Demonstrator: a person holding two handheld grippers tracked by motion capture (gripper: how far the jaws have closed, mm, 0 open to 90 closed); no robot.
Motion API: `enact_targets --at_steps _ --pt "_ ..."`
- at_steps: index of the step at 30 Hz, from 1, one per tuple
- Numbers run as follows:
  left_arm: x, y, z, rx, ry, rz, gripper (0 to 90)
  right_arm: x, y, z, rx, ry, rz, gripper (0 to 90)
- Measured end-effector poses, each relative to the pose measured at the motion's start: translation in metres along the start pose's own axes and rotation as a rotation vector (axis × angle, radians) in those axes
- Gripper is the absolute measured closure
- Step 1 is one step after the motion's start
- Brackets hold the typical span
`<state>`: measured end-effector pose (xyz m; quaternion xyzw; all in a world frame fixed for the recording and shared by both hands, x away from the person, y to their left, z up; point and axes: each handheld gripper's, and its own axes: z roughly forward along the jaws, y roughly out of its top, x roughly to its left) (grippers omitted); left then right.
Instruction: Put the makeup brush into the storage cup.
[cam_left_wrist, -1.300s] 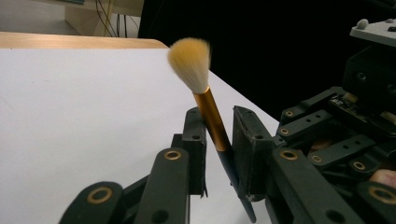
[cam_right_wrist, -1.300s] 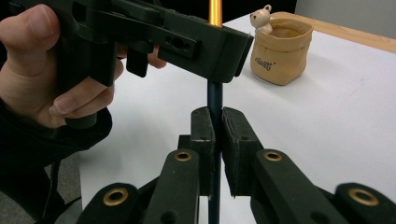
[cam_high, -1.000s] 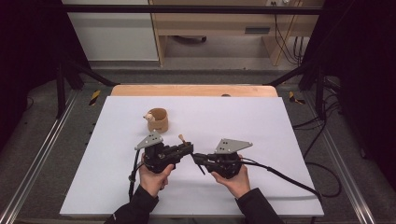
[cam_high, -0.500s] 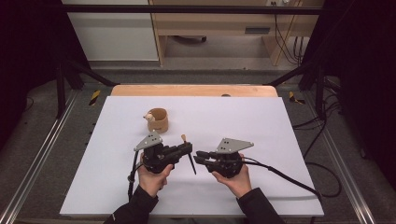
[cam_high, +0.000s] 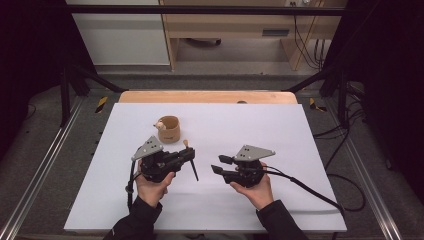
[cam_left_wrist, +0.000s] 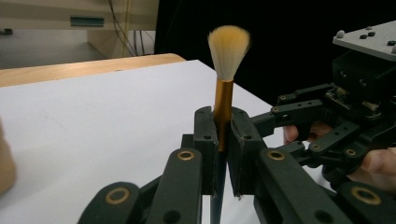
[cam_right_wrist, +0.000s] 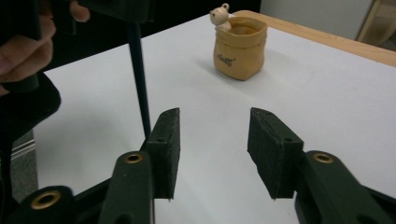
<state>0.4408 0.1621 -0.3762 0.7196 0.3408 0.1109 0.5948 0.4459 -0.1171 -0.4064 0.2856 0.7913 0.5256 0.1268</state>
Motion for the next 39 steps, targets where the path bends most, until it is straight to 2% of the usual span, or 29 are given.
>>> enact_targets --at_steps 9,19,24,27,39 --pt "0.008 0.008 -0.011 0.01 0.047 0.021 82.9 -0.012 -0.005 -0.009 -0.007 -0.062 0.025 40.8" --pt "0.015 0.015 -0.023 0.01 0.087 0.04 83.0 -0.028 -0.014 -0.028 -0.022 -0.124 0.054 34.9" --pt "0.018 0.018 -0.029 0.001 0.107 0.05 83.0 -0.035 -0.016 -0.036 -0.029 -0.15 0.059 29.4" --pt "0.021 0.018 -0.032 0.004 0.117 0.044 83.0 -0.038 -0.018 -0.042 -0.032 -0.161 0.078 25.0" --pt "0.029 0.02 -0.036 0.023 0.152 0.051 83.0 -0.05 -0.029 -0.066 -0.029 -0.245 0.094 14.8"
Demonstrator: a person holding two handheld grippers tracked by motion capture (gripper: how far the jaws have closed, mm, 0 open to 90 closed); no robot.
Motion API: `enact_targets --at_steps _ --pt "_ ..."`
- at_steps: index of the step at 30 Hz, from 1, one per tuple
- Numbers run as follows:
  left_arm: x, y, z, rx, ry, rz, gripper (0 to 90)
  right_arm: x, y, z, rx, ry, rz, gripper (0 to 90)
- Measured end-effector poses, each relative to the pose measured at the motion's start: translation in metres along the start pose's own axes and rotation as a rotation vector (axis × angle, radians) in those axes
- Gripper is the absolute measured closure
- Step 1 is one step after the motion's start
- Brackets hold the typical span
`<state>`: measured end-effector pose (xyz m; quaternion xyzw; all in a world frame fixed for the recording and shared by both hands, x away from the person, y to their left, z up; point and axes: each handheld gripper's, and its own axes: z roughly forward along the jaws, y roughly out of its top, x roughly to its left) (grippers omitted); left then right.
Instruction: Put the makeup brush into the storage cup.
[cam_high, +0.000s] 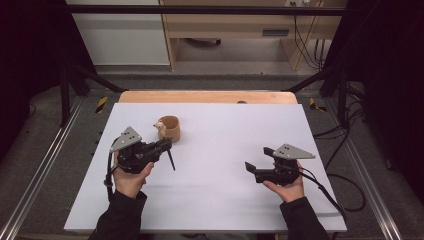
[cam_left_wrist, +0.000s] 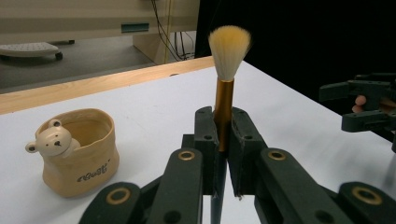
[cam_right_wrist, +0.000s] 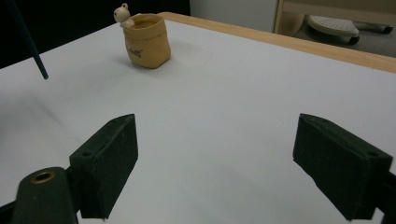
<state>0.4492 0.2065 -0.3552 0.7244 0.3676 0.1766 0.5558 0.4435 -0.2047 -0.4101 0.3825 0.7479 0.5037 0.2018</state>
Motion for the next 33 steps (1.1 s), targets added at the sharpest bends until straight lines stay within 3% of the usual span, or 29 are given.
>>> enact_targets --at_steps 10,16,33 --pt "0.005 0.002 -0.004 -0.01 0.02 -0.001 83.0 -0.011 -0.009 -0.019 -0.022 -0.04 0.022 12.3" --pt "0.009 0.005 -0.005 -0.006 0.03 0.005 83.0 -0.015 -0.019 -0.027 -0.021 -0.049 0.01 10.9" --pt "0.029 0.03 0.003 -0.003 0.067 0.008 83.1 -0.019 -0.028 -0.032 -0.017 -0.066 0.026 9.5"
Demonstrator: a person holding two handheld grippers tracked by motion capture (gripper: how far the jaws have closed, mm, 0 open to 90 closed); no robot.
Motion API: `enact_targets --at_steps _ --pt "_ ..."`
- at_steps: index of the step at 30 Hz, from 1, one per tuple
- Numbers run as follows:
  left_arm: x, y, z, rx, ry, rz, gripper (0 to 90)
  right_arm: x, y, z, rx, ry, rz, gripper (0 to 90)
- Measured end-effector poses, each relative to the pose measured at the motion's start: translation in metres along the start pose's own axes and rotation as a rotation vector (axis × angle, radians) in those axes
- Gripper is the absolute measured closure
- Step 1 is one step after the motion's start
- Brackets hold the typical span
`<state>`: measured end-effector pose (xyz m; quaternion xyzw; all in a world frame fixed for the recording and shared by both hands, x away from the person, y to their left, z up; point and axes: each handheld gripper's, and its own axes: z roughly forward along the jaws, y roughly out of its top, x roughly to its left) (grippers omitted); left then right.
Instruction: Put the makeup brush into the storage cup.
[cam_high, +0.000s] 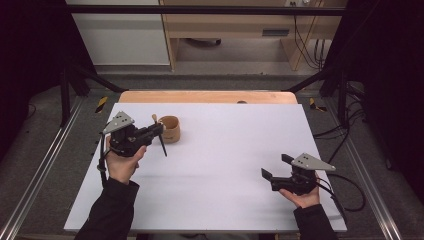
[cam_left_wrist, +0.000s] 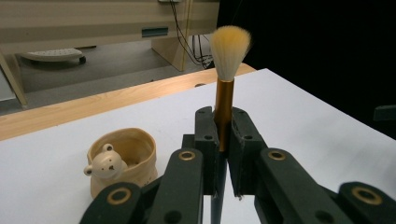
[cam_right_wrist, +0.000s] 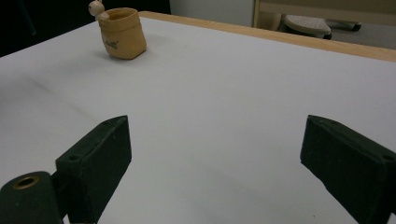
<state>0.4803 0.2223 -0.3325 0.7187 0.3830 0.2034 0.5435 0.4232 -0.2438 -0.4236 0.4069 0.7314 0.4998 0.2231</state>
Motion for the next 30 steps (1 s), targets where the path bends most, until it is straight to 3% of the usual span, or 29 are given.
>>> enact_targets --at_steps 11,30 --pt "0.001 0.017 0.013 0.002 0.01 0.031 83.2 0.001 0.001 -0.001 -0.017 0.004 0.008 9.5" --pt "0.012 0.039 0.039 0.027 0.063 0.062 83.3 0.001 0.001 0.0 -0.01 0.007 -0.001 9.3"
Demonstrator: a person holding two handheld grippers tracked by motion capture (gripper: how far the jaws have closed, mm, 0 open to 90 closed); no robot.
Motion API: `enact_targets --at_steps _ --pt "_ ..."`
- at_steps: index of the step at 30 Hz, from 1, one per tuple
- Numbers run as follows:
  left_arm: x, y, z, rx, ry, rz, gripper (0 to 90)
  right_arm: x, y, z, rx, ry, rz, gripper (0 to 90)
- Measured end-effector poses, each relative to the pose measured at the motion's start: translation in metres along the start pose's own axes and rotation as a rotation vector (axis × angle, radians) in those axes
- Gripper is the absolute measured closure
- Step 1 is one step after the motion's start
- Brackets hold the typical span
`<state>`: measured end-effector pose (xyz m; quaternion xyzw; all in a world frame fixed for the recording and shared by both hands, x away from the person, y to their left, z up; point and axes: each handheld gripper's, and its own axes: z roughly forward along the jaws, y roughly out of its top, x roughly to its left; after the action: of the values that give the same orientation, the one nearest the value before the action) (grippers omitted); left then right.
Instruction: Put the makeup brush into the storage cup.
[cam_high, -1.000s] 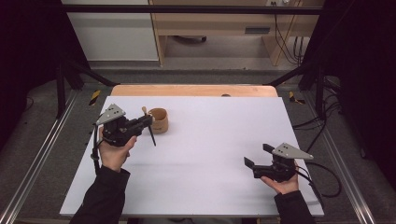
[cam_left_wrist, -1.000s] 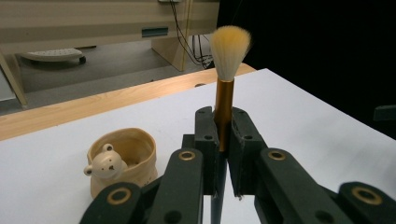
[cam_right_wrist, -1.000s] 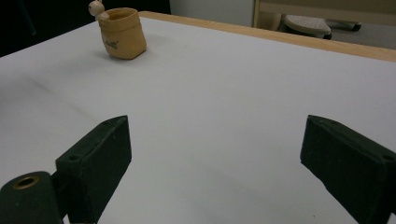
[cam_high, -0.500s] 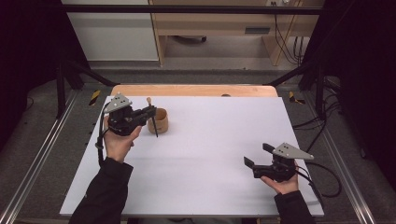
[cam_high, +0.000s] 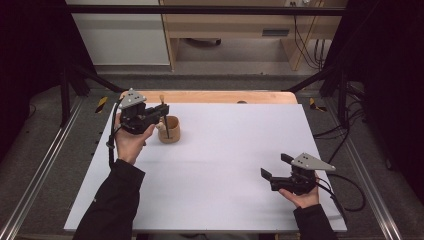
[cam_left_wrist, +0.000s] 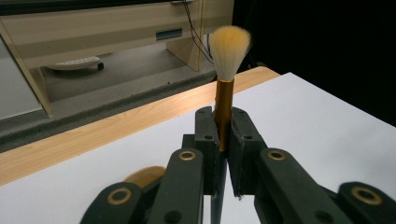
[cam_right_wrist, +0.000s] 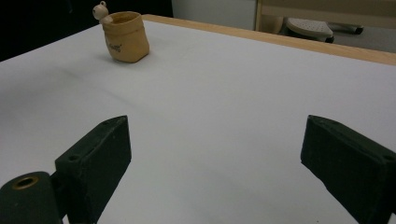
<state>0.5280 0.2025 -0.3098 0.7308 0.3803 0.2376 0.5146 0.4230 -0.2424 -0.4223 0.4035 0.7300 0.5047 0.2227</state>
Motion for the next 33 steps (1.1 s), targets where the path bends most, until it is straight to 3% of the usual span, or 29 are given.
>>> enact_targets --at_steps 15,33 --pt "0.016 0.008 0.018 0.006 0.04 -0.008 83.3 0.0 0.0 0.0 -0.001 0.005 -0.001 9.1" --pt "0.029 0.002 0.041 0.007 0.069 -0.028 83.3 0.001 0.0 0.001 0.001 0.007 0.0 9.0"
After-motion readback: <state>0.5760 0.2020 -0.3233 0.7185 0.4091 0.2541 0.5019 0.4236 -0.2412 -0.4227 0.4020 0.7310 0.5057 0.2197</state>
